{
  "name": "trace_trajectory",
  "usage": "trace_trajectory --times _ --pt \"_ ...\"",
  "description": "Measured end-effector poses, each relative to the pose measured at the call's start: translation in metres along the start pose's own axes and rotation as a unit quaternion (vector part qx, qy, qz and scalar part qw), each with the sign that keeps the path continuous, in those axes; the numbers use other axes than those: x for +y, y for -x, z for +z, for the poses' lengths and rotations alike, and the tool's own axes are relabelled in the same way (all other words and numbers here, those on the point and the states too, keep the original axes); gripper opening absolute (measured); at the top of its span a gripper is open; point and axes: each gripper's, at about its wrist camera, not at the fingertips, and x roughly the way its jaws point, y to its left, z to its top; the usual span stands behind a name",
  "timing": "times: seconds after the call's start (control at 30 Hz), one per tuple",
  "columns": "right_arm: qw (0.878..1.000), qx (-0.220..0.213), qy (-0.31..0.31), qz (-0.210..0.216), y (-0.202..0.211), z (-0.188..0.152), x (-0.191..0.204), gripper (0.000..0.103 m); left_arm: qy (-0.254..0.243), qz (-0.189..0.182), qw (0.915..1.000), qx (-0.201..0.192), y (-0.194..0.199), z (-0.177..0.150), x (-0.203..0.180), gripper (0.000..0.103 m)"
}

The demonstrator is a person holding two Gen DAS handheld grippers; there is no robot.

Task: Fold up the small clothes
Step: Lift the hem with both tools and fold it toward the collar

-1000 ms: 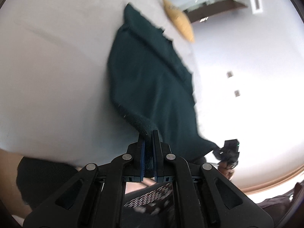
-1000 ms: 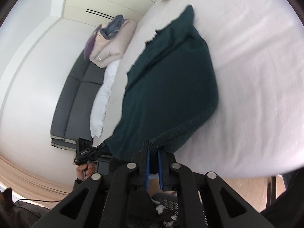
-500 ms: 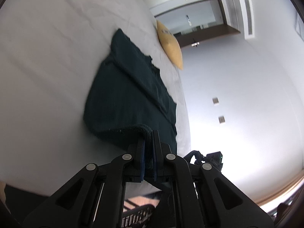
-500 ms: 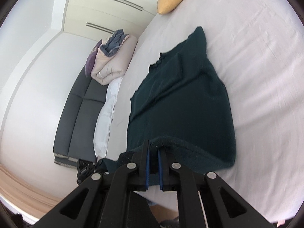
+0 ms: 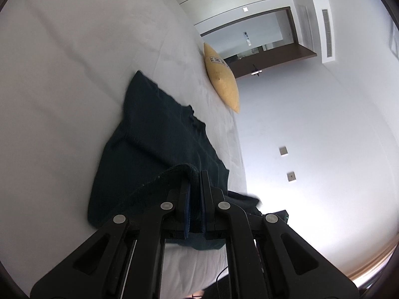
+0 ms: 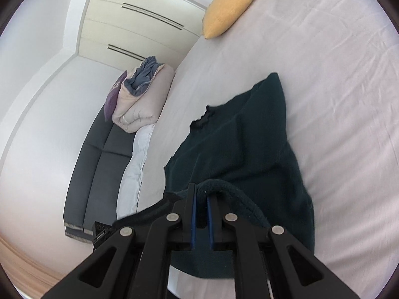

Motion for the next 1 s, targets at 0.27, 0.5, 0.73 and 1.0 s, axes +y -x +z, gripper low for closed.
trace_trajectory --times 0.27,0.5,0.73,1.0 --pt "1.000 -0.010 -0.011 -0.007 -0.031 0.037 -0.011 0.009 0.002 0.022 0.9998 -0.003 -0.054 0.048 -0.001 0.005" --pt "0.999 -0.027 -0.035 -0.009 -0.046 0.067 -0.027 0.009 0.011 0.035 0.9992 -0.014 -0.092 0.087 0.005 0.005" --pt "0.995 -0.047 -0.085 -0.015 -0.060 0.097 -0.049 0.009 0.020 0.053 0.9982 -0.021 -0.129 0.124 0.013 0.005" --pt "0.994 -0.044 -0.099 -0.031 -0.087 0.121 -0.059 0.009 0.045 0.079 0.9955 -0.025 -0.165 0.153 0.041 0.005"
